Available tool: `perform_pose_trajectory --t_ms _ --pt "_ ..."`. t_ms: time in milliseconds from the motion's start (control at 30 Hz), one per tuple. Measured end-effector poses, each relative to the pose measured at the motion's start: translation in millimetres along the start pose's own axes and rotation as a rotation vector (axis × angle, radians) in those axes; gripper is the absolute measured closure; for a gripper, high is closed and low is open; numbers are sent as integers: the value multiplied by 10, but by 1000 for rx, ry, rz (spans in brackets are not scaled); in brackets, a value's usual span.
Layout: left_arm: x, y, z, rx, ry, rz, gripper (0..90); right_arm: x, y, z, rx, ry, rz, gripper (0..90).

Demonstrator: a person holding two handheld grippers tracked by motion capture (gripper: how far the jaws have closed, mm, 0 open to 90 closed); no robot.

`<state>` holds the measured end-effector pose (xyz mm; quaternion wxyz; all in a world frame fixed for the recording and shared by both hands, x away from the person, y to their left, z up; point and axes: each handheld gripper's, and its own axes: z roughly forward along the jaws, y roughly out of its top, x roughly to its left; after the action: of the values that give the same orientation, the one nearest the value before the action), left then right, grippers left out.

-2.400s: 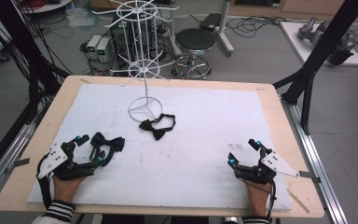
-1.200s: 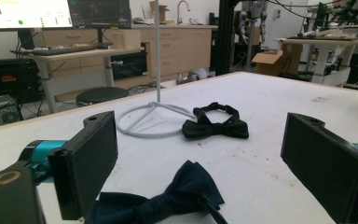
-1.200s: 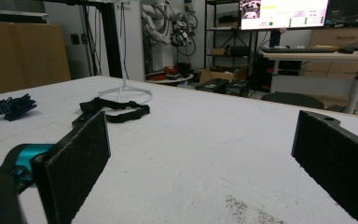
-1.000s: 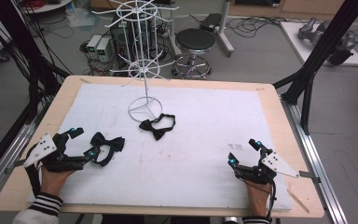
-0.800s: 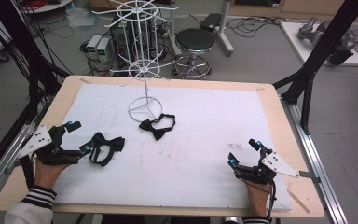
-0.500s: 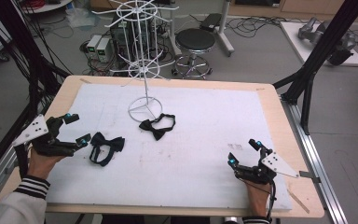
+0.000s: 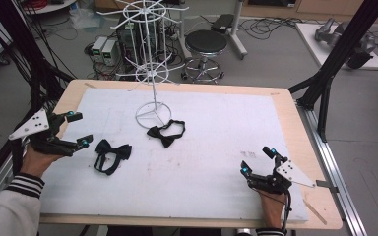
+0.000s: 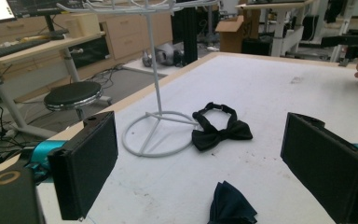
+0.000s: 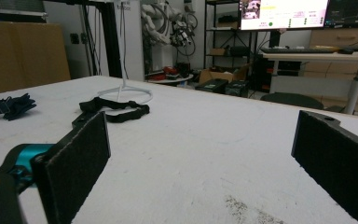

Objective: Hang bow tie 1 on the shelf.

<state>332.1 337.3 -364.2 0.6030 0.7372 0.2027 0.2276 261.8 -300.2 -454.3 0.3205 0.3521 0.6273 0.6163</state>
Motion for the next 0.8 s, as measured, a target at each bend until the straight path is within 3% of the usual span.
perform_pose_trajectory --t_ms 367,800 --pt "112 72 82 68 -62 4 114 2 0 1 0 -1 -2 36" --pt "197 195 242 207 -152 49 116 8 -1 1 1 -1 0 36"
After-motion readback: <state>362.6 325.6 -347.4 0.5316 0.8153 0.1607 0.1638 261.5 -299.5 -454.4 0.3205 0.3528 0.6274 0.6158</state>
